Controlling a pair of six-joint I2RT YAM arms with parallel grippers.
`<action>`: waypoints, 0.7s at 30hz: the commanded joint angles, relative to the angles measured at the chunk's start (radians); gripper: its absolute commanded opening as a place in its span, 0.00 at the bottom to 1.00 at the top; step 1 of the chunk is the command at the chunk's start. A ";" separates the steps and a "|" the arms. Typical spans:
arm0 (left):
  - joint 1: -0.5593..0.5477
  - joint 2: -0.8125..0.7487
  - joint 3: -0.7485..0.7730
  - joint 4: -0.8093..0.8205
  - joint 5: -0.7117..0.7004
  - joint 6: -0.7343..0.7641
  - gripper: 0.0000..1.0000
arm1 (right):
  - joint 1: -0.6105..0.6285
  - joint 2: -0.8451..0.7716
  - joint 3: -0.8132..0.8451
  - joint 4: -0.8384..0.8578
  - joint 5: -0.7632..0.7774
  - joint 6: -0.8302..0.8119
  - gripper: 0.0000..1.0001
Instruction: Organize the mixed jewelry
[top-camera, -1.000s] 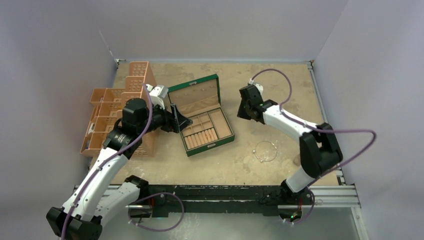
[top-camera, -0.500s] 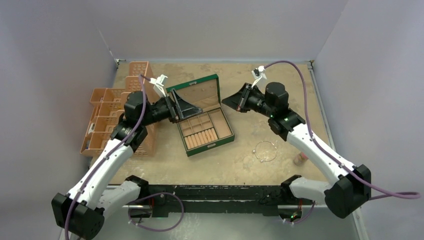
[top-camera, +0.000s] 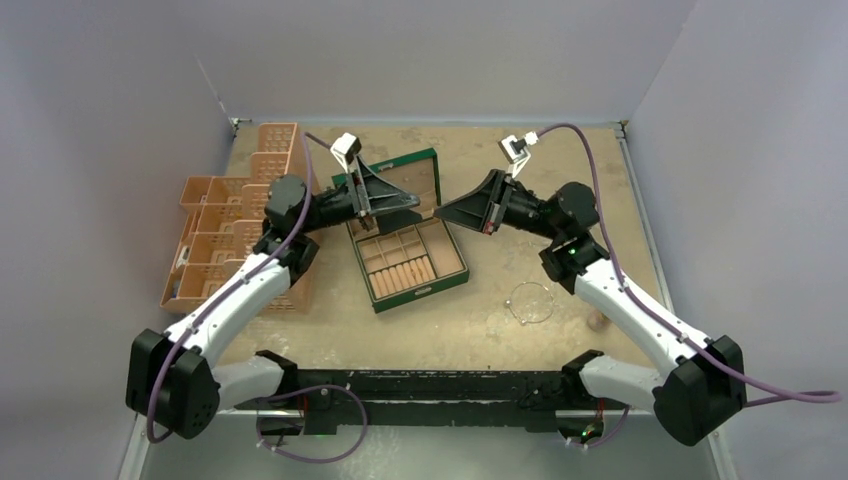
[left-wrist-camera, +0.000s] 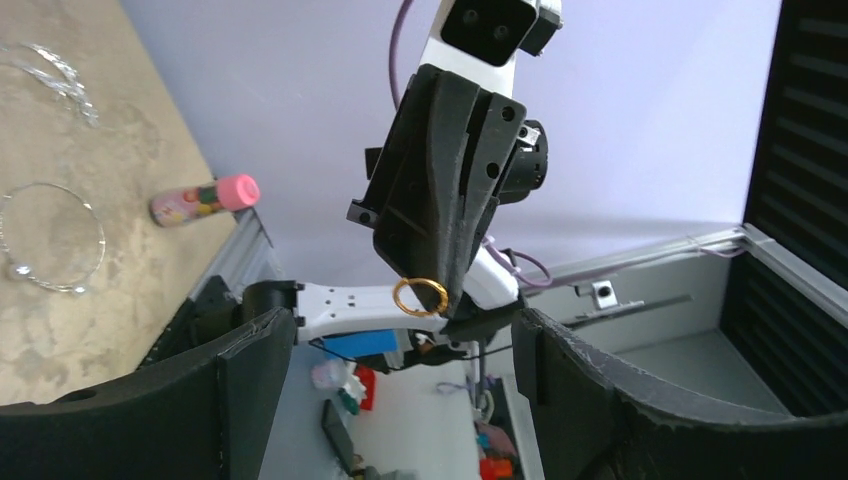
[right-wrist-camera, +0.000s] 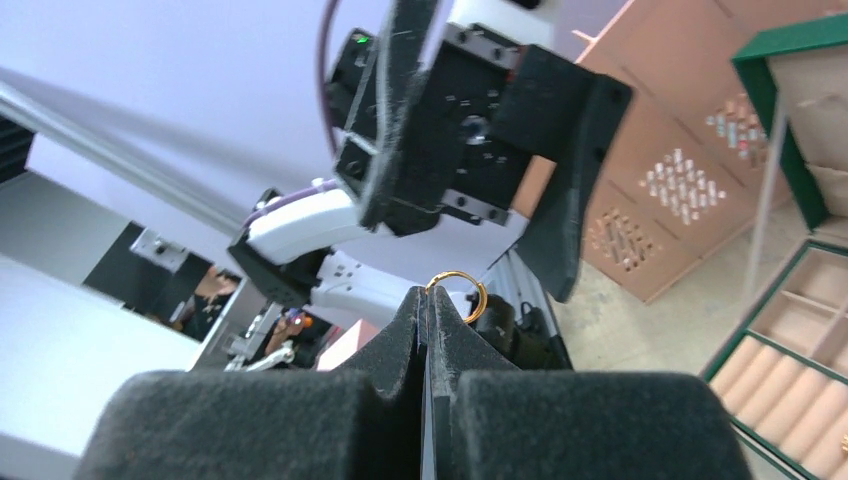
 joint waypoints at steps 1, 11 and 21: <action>-0.019 0.074 -0.040 0.367 0.072 -0.225 0.80 | -0.003 -0.026 -0.001 0.178 -0.072 0.100 0.00; -0.030 0.129 -0.073 0.689 0.086 -0.380 0.78 | 0.000 0.038 -0.019 0.339 -0.079 0.192 0.00; -0.065 0.175 -0.020 0.719 0.132 -0.348 0.70 | 0.005 0.071 -0.034 0.468 -0.108 0.288 0.00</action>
